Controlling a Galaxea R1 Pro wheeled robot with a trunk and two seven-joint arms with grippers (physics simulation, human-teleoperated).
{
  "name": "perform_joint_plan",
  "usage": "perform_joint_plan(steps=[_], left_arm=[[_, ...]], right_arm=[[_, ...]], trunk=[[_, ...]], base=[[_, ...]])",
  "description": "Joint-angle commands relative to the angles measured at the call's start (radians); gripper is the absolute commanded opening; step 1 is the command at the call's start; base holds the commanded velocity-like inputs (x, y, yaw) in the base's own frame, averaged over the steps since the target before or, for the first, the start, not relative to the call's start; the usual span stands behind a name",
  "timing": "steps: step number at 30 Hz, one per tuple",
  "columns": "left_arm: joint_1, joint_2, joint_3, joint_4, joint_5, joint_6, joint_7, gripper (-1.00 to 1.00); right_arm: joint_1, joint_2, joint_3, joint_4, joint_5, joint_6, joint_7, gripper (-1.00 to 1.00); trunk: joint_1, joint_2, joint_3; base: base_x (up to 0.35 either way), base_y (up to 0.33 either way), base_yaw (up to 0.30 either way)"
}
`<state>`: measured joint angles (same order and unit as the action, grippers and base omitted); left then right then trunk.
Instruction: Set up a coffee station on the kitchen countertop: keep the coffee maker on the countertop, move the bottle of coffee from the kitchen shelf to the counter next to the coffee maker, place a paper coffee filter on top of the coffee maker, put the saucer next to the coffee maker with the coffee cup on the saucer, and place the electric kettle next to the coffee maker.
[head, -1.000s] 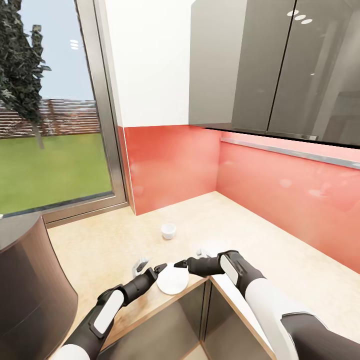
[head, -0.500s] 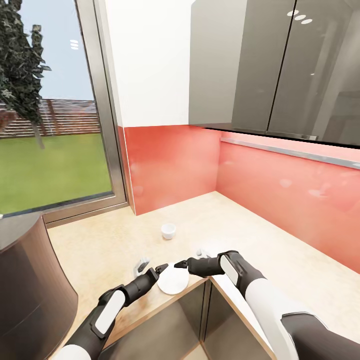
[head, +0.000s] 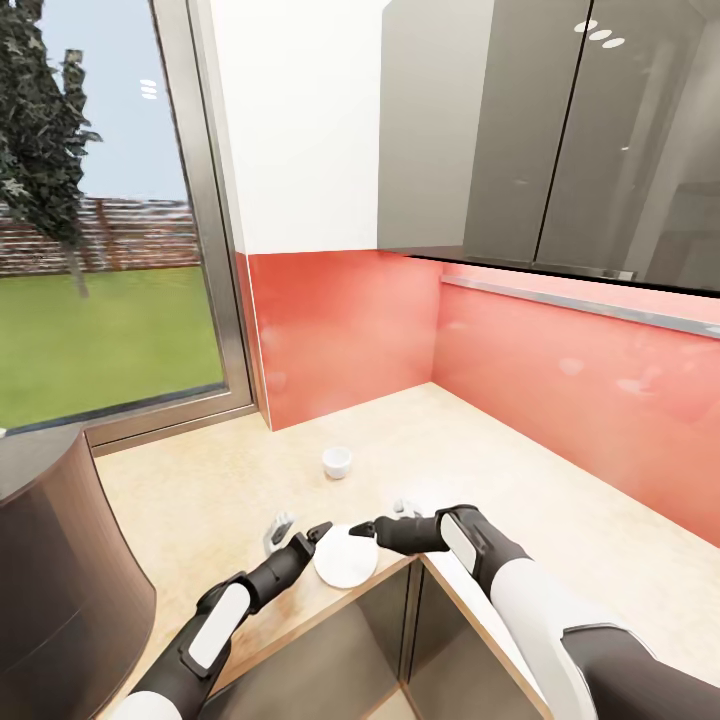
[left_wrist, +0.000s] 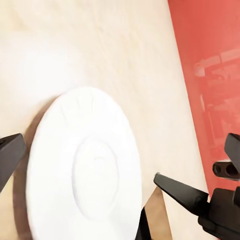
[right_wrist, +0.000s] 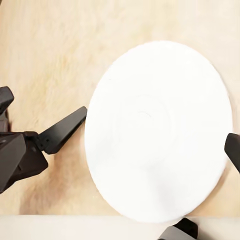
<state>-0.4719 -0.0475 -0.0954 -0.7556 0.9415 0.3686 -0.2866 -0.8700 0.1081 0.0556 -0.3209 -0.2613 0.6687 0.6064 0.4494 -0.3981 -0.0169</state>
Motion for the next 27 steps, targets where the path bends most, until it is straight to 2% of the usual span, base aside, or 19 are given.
perform_joint_plan(steps=[1,11,16,27], left_arm=[[-0.001,0.000,0.000,0.000,0.008,0.006,0.000,1.00],[-0.001,-0.001,0.000,0.008,0.016,0.006,0.000,1.00],[-0.001,-0.002,-0.001,0.018,0.031,0.006,0.000,1.00],[-0.001,-0.003,-0.001,0.019,0.037,0.006,-0.002,1.00]], right_arm=[[-0.001,-0.001,0.006,-0.001,-0.009,0.005,-0.002,1.00],[0.000,-0.001,0.006,0.050,-0.009,-0.056,-0.003,1.00],[0.000,-0.001,0.006,0.058,-0.008,-0.061,-0.003,1.00],[0.000,0.000,0.007,0.074,-0.008,-0.063,-0.004,1.00]], trunk=[[0.001,-0.002,-0.002],[0.001,-0.002,-0.002],[0.001,-0.002,-0.002],[0.001,-0.002,-0.002]], base=[[0.000,0.000,0.000],[0.000,0.000,0.000],[0.000,0.000,0.000],[0.000,0.000,0.000]])
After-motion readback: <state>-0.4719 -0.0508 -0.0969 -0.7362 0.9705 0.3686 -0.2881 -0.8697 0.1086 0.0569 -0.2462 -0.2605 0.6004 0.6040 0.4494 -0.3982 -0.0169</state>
